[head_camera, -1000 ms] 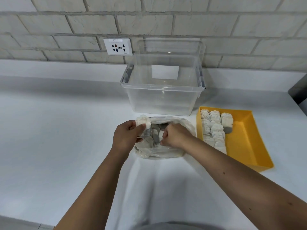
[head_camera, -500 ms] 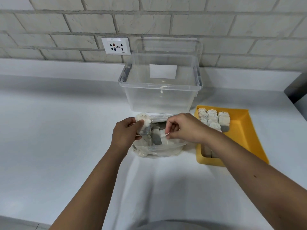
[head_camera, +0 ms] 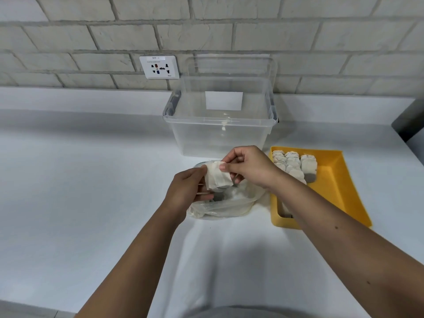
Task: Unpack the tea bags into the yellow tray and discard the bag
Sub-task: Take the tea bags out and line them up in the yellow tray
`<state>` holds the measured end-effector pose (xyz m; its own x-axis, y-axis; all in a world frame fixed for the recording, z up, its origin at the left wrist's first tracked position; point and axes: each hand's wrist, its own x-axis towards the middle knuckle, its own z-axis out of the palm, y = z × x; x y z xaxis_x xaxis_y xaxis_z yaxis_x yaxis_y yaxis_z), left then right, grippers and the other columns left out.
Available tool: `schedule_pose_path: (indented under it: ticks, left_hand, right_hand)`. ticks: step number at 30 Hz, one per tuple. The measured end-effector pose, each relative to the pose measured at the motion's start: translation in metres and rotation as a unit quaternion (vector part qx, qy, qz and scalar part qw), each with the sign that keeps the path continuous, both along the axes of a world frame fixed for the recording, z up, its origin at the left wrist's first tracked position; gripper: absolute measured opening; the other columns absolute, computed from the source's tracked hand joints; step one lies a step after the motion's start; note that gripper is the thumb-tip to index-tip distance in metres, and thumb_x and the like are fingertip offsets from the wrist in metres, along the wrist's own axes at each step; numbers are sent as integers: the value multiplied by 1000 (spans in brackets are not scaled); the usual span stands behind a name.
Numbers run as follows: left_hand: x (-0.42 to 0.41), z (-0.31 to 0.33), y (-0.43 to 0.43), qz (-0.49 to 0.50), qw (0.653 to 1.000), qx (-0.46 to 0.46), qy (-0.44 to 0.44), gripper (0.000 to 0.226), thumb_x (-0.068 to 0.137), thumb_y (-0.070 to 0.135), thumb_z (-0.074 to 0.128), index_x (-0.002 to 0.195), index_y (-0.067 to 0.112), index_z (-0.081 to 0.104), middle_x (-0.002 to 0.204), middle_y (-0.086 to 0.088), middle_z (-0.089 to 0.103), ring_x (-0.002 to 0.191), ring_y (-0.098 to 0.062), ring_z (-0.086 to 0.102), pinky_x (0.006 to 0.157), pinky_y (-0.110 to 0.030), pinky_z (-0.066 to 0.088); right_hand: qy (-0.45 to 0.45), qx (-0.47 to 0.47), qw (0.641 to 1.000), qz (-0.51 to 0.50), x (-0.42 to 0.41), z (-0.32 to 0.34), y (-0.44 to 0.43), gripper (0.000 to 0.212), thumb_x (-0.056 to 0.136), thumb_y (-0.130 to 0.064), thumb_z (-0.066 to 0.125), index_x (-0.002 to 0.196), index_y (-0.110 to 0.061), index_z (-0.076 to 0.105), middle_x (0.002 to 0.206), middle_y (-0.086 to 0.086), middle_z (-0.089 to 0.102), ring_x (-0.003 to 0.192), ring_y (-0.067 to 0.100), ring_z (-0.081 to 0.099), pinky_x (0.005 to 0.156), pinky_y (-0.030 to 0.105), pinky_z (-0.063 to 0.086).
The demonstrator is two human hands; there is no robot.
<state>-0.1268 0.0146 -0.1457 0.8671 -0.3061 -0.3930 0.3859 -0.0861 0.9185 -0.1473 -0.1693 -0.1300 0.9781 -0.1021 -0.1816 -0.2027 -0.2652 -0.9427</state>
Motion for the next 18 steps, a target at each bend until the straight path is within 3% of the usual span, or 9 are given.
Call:
schedule_pose_path:
  ticks: [3,9,11,14,18]
  left_hand:
    - [0,0,0,-10,1000,8,-19,30,94,37,65,102,9,75,97,-13,76,87,-27,75,71,-31,61]
    - [5,-10,4,48,996,52,-50,10,89,16,71,94,8,74,91,-14,76,82,-24,74,73,-33,62]
    - [10,-15,11,73,990,90,-86,6,88,17,71,89,12,74,87,-12,75,81,-23,73,74,-34,62]
    - [14,-18,17,77,986,104,-108,4,88,16,70,87,13,73,80,-7,71,76,-20,70,73,-34,62]
    - [15,-18,16,69,986,105,-110,6,89,16,69,87,11,72,80,-10,69,76,-20,68,73,-35,62]
  right_hand:
    - [-1,16,1000,-4,4,-5,5,12,81,-8,77,83,-5,65,57,8,63,52,21,59,56,32,54]
    - [22,24,999,-41,5,-14,12,16,84,-17,76,84,-5,65,63,9,64,54,20,63,56,34,58]
    - [46,-111,992,-38,3,-25,11,19,84,-27,75,77,-12,67,66,8,69,58,25,67,61,35,58]
    - [116,-329,936,42,-2,-41,18,30,79,-42,73,76,-12,73,80,3,72,75,21,66,65,30,49]
    - [139,-369,917,58,-1,-51,29,34,70,-49,73,73,-16,68,78,-4,67,77,17,63,61,29,45]
